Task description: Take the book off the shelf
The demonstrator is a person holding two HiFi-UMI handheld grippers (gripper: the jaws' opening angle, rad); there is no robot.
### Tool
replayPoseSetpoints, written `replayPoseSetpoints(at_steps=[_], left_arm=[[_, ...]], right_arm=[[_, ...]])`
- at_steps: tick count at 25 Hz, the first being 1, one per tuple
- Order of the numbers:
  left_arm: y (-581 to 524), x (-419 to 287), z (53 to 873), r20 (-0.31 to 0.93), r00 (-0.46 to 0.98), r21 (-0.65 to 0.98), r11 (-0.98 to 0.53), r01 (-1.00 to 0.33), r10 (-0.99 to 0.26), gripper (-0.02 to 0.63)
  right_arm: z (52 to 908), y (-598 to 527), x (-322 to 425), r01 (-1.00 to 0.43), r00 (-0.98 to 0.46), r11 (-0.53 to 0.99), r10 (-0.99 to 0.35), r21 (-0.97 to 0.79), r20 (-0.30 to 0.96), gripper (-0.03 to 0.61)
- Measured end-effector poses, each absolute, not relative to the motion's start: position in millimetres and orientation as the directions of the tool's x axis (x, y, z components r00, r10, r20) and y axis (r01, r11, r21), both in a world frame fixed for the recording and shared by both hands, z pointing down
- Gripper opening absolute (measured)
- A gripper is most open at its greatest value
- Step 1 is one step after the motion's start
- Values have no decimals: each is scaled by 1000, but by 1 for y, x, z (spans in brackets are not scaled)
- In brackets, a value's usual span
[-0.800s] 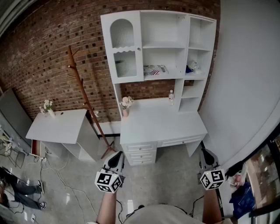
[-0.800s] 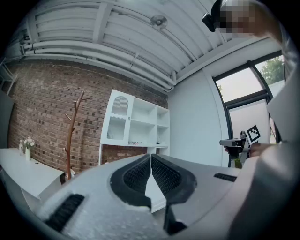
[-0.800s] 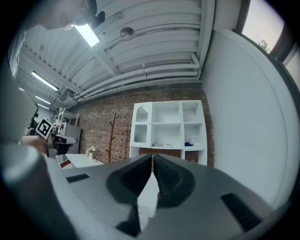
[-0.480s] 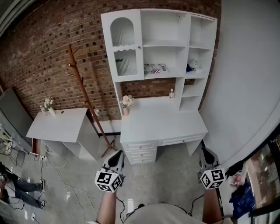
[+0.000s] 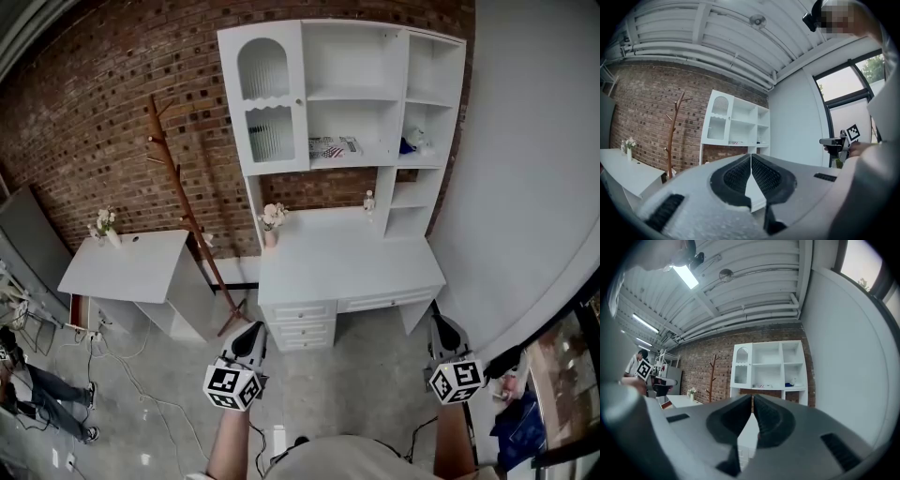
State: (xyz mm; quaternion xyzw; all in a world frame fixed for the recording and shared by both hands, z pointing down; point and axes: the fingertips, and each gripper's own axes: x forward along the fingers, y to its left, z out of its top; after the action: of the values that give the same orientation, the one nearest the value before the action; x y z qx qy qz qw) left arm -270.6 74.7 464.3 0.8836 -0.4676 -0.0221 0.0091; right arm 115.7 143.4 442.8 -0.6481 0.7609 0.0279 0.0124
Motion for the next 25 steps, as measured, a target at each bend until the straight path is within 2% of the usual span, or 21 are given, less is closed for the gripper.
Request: replayPoseSetpoints(at_steps=[25], left_arm=[[109,-206,486,-1,488,58,-487,-871,-873,26]], right_arm=[[460,143,175,-965,-260,259,-966,53,-14,37]])
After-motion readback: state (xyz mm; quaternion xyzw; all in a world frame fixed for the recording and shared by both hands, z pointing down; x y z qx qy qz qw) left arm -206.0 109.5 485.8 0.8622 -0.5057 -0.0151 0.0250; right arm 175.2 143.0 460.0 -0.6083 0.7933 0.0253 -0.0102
